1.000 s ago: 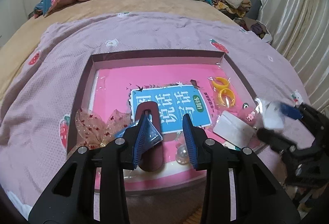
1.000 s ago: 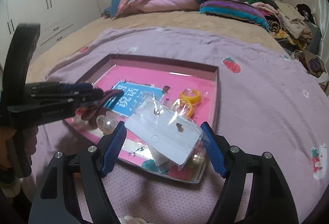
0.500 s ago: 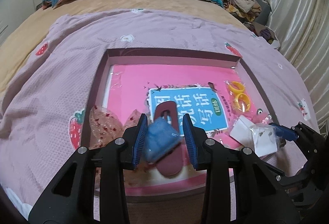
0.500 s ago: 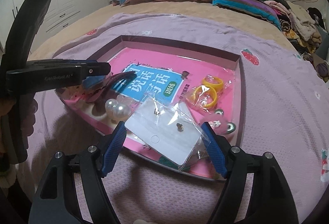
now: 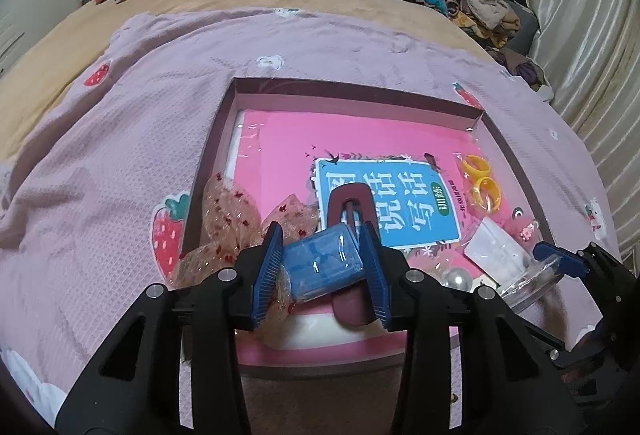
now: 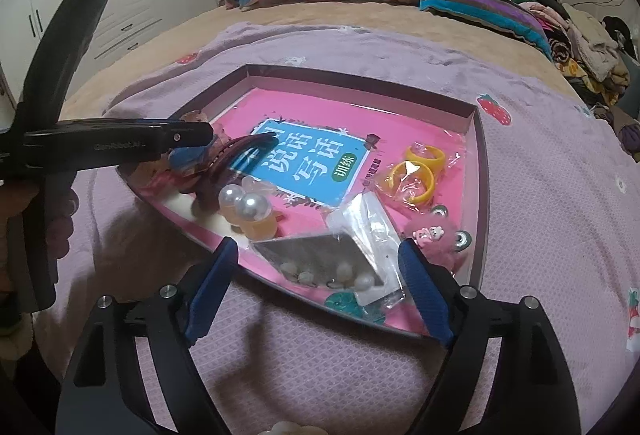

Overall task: Organize jewelry
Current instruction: 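Carry the hairpin box and earring card bag into the tray, opening both tools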

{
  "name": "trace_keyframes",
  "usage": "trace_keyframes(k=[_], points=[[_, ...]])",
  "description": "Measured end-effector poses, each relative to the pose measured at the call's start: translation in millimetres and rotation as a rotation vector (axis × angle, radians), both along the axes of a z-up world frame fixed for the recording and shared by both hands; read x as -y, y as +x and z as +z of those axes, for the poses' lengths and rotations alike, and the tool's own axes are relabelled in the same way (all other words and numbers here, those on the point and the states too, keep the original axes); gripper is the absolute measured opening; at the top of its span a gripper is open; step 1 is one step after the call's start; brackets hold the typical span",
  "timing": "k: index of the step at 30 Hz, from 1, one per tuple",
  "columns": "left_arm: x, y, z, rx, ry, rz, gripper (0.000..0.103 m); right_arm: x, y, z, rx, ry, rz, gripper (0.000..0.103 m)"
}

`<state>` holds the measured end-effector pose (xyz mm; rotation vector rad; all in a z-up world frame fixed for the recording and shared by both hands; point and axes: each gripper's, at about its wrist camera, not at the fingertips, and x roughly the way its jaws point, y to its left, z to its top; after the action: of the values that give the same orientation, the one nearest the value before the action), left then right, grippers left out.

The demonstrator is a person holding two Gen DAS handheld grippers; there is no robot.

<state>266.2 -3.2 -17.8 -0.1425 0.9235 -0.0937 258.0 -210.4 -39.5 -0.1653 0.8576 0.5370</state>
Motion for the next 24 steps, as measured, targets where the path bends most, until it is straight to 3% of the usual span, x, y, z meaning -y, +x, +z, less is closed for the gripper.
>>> trace_keyframes(k=[5, 13, 24], points=[[-3, -4, 3, 0.001, -0.002, 0.009, 0.035, 1, -5, 5, 0.007, 0.012, 0.002, 0.085], [-9, -13, 19, 0.028, -0.007, 0.028, 0.049, 8, -13, 16, 0.021, 0.046, -0.02, 0.089], [-11, -33, 49, 0.078, -0.017, 0.056, 0.078, 22, -31, 36, 0.062, 0.087, -0.057, 0.096]])
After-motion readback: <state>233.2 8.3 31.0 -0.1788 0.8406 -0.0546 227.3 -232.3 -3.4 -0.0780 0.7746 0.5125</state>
